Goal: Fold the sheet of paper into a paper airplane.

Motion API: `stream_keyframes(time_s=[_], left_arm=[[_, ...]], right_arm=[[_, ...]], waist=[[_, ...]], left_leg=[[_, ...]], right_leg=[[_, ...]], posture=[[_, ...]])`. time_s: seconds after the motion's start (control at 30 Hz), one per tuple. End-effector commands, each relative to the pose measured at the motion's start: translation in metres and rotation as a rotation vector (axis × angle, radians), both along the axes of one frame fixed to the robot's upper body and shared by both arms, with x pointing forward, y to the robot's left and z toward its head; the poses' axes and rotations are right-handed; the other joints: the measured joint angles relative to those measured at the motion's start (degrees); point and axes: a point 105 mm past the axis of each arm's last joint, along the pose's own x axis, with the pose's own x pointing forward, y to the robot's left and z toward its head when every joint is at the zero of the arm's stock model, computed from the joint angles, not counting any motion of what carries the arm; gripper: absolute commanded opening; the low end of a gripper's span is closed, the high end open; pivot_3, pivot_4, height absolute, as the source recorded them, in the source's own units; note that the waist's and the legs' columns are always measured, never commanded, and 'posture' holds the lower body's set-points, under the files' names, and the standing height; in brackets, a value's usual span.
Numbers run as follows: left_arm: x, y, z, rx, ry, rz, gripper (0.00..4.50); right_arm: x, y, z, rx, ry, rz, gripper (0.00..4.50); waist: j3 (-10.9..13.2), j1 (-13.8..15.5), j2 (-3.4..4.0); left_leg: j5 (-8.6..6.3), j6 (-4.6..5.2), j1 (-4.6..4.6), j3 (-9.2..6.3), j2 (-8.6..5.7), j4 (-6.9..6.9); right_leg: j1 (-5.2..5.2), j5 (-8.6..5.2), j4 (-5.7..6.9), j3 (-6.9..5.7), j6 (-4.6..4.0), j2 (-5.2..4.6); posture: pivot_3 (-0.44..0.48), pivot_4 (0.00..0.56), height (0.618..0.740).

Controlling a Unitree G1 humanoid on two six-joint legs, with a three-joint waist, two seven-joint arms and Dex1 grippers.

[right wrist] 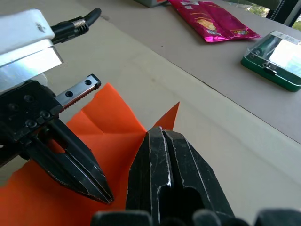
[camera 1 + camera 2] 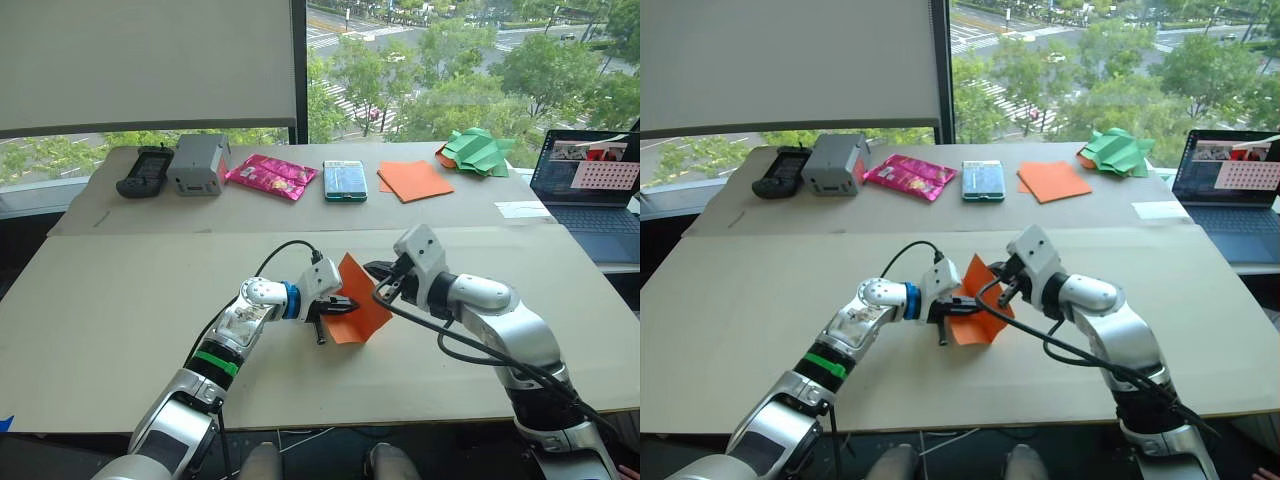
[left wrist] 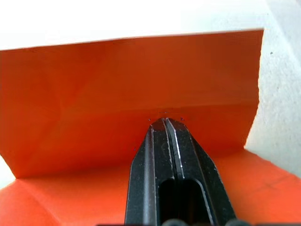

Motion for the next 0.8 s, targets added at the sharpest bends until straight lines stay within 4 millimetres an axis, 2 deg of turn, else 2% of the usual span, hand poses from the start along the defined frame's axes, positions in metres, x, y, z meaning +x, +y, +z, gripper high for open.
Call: stream_keyframes(time_s=[0.03, 0.13, 0.23, 0.43, 0.57, 0.67, 0.8], left_arm=[[-0.003, -0.004, 0.007, 0.008, -0.046, -0.052, 0.0], [-0.006, -0.003, 0.005, 0.013, -0.044, -0.059, 0.0], [-0.008, 0.002, 0.001, 0.036, -0.048, -0.064, 0.0], [-0.013, 0.02, -0.007, 0.081, -0.047, -0.044, 0.0], [-0.015, 0.034, -0.015, 0.112, -0.033, -0.015, 0.0], [-0.016, 0.044, -0.02, 0.132, -0.023, 0.01, 0.0], [-0.018, 0.049, -0.023, 0.145, -0.022, 0.019, 0.0]], right_arm=[[0.005, 0.005, 0.002, -0.065, -0.048, 0.014, 0.05], [0.007, 0.004, -0.007, -0.111, -0.035, 0.011, 0.05], [0.012, -0.005, -0.025, -0.191, 0.003, -0.018, 0.05], [0.02, -0.027, -0.049, -0.255, 0.062, -0.095, 0.05], [0.019, -0.034, -0.061, -0.267, 0.103, -0.113, 0.05], [0.011, -0.031, -0.069, -0.256, 0.127, -0.09, 0.05], [0.002, -0.024, -0.076, -0.232, 0.158, -0.063, 0.05]], waist=[[0.0, 0.01, 0.0], [0.0, 0.13, 0.0], [0.0, 0.09, 0.0], [-0.01, 0.01, 0.01], [-0.01, -0.03, 0.02], [-0.03, -0.01, 0.01], [-0.06, -0.04, 0.01]], left_leg=[[0.0, 0.0, 0.0, 0.0, 0.0, 0.0], [0.0, 0.0, -0.03, 0.0, 0.0, 0.01], [0.0, 0.0, -0.03, 0.0, 0.0, 0.02], [0.0, 0.01, -0.01, 0.0, 0.0, 0.0], [0.01, 0.01, 0.02, 0.0, 0.0, 0.0], [0.0, 0.01, 0.1, 0.0, 0.01, 0.0], [-0.01, -0.01, 0.24, 0.0, 0.01, 0.0]], right_leg=[[0.0, 0.0, 0.0, 0.0, 0.0, 0.0], [0.0, 0.0, -0.01, 0.0, 0.0, 0.0], [0.0, 0.0, -0.01, 0.0, 0.0, 0.0], [-0.01, 0.0, 0.02, 0.0, 0.0, 0.0], [0.03, 0.0, 0.02, 0.0, 0.0, 0.0], [0.09, 0.0, 0.02, 0.0, 0.0, 0.0], [0.23, -0.01, 0.0, 0.0, -0.01, 0.0]], posture=[[0.0, 0.15, 0.706], [0.0, 0.15, 0.706], [0.0, 0.15, 0.706], [0.0, 0.15, 0.706], [0.0, 0.15, 0.706], [0.0, 0.15, 0.706], [0.0, 0.15, 0.706]])
